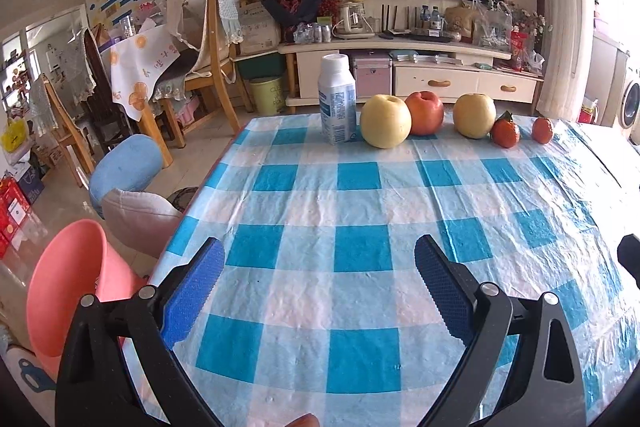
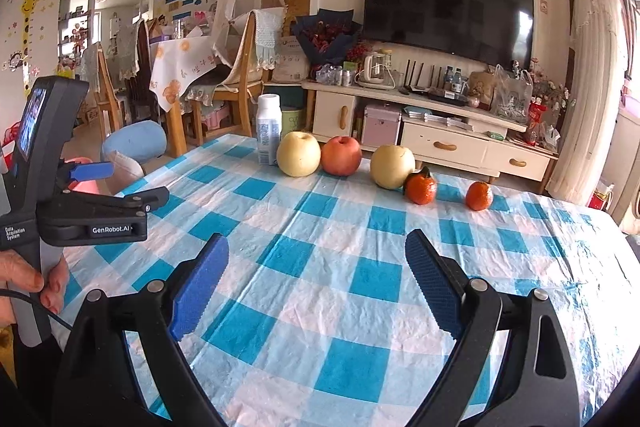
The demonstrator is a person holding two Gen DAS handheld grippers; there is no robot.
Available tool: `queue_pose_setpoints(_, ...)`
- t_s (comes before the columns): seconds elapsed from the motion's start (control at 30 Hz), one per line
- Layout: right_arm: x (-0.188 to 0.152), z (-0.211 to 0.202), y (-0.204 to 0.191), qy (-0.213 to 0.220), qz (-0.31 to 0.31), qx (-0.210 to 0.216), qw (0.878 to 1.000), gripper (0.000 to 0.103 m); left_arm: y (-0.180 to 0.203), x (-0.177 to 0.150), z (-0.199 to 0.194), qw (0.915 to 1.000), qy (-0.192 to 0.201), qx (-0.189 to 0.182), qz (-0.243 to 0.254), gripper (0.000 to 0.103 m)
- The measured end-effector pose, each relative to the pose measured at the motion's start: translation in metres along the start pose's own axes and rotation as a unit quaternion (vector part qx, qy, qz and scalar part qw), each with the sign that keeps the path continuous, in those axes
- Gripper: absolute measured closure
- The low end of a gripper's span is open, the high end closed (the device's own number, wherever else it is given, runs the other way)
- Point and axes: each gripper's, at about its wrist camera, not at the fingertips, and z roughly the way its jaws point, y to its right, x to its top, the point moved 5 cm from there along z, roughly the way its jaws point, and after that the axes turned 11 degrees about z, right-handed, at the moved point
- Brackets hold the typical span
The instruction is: Collect trash
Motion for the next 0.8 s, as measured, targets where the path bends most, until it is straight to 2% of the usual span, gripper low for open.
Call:
queue_pose_setpoints(0.23, 0.016, -0.023, 0.030, 0.033, 0.014, -0.022, 0.999, 0.012, 0.025, 0.002, -0.013, 0.9998, 0.002, -0.020, -0.006, 0.008)
queue_pose_setpoints(0.53, 0.029, -0.054, 0.060, 0.079, 0.030, -0.040, 0.996, 0.012, 0.050, 0.005, -0.031, 0.9997, 0.010, -0.020, 0.011, 0.008)
queue_pose_setpoints(0.8, 0.032, -0.061, 0.067, 0.092, 0.032, -0.044, 0.994, 0.011, 0.058, 0.010, -0.042, 0.9992, 0.021, -0.034, 0.002, 0.008)
